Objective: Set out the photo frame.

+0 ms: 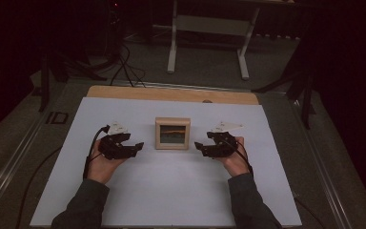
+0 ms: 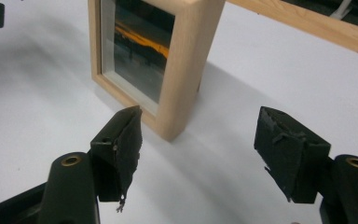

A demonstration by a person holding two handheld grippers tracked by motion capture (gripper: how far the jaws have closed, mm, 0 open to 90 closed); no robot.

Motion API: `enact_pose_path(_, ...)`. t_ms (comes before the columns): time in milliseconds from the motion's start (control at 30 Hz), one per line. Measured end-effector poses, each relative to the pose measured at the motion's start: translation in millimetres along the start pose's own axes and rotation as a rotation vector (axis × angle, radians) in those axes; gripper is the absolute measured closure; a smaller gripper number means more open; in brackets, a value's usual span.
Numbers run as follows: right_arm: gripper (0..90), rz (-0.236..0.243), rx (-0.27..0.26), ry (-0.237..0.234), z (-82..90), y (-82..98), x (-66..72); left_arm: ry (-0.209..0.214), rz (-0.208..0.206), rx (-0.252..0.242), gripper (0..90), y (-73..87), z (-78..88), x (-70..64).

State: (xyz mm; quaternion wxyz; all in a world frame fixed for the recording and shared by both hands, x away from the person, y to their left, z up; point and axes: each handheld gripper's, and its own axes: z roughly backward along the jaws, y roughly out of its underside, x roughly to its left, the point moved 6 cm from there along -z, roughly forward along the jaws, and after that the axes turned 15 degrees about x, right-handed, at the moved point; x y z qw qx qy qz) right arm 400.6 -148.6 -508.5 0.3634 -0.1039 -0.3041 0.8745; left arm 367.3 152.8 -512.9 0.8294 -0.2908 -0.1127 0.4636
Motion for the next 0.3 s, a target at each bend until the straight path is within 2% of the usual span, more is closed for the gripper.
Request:
enact_pose_path(200, 31.3, -0.009, 0.007, 0.000, 0.6, 11.0, -1.4, -0.015, 0.024, -0.001, 34.0, 19.3, 1.2, 7.4)
enact_pose_path(267, 31.1, -0.010, 0.023, 0.003, -0.6, 18.7, -2.5, -0.012, 0.050, 0.002, 34.1, 28.0, 1.2, 12.7)
enact_pose_path(300, 31.1, -0.014, 0.024, 0.005, -0.4, 21.1, -3.2, -0.012, 0.050, 0.002, 34.1, 28.0, 1.2, 12.7)
